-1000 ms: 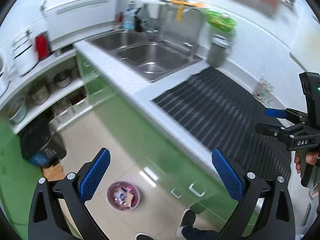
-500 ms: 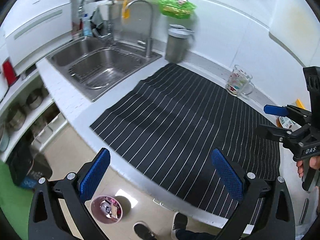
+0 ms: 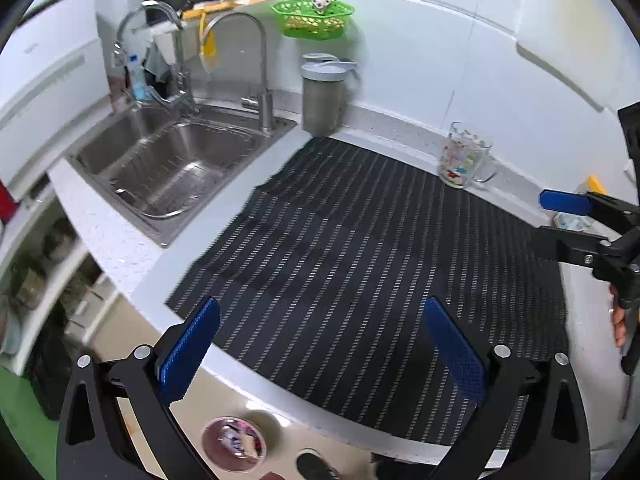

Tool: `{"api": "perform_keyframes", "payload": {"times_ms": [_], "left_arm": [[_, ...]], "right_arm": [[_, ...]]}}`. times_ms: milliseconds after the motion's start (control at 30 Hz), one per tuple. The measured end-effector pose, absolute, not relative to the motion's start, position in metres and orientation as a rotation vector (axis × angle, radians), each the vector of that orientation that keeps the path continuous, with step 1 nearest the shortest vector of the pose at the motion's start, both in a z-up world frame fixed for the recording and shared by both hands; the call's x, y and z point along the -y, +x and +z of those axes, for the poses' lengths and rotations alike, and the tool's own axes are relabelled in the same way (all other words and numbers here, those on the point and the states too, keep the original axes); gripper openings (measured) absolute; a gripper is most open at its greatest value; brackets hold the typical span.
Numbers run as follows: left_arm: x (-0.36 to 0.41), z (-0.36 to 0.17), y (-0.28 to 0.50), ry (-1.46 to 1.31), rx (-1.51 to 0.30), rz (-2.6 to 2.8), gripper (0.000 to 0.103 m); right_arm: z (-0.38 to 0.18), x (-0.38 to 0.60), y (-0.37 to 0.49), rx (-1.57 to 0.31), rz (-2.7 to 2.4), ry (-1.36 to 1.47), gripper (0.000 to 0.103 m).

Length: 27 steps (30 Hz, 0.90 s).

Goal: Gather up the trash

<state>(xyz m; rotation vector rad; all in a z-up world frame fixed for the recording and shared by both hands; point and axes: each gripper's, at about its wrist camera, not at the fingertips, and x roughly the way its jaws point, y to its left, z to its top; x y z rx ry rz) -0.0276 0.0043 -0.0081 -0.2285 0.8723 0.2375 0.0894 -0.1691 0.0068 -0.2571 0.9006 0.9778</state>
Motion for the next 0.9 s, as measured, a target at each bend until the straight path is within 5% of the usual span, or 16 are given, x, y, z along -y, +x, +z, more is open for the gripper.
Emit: {"api": "perform_keyframes", "payload": {"times_ms": [900], "left_arm": [[-0.008,-0.012,-0.012,-0.251,-0.889,0.243,0.097]], "right_arm": [[0.0,0.164,0.096,-0.921,0.974,-0.263,0.1]]}}
